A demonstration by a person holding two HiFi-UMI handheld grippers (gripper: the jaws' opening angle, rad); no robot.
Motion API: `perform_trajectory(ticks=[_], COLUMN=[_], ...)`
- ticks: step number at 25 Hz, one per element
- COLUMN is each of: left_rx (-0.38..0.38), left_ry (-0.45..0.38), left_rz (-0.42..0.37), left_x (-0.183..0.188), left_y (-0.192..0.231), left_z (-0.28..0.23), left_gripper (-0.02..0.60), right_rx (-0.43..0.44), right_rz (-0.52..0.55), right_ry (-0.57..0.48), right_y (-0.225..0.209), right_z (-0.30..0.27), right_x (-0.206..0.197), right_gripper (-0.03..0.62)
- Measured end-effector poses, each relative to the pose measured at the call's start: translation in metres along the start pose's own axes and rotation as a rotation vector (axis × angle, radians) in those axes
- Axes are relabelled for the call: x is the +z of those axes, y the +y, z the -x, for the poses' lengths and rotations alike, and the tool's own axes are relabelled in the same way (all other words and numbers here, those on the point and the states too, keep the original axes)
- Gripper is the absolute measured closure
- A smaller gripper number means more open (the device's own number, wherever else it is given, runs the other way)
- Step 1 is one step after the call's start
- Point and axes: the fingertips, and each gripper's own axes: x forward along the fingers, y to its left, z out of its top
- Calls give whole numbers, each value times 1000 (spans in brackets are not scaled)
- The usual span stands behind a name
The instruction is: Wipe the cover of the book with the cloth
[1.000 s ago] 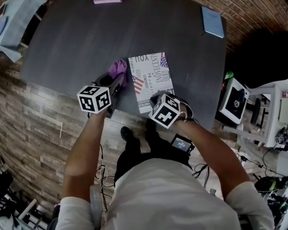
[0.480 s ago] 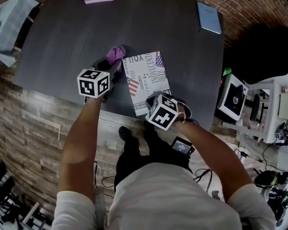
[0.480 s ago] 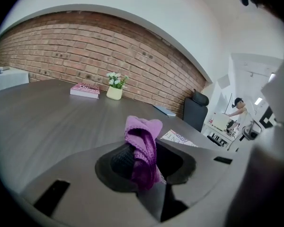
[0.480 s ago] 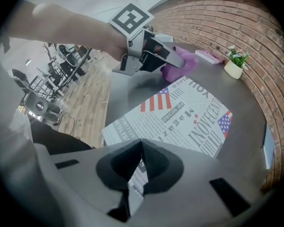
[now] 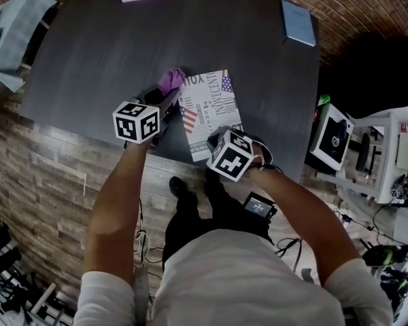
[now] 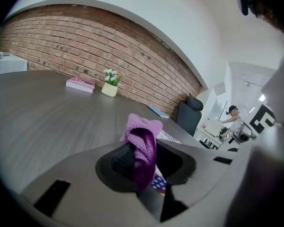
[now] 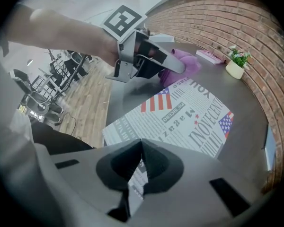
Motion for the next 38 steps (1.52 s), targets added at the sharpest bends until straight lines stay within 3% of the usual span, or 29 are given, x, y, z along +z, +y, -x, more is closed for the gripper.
perform_trajectory(ticks=[12,21,38], left_rx=[-69,-94,-126], left_ry=[-6,-28,-27], left_rz=[40,101,141], left_x=[-22,-40,-62], left_y=[-34,-53,-83], left_z=[13,26,42], left_gripper=[477,477,477], right_rx=[-6,-25,-51], right_rz=[2,-10,-10], right_ry=[6,6,13], right_y=[1,-2,-2], right_z=[-1,-2,2], right_x=[0,1,2], right_gripper=[579,579,579])
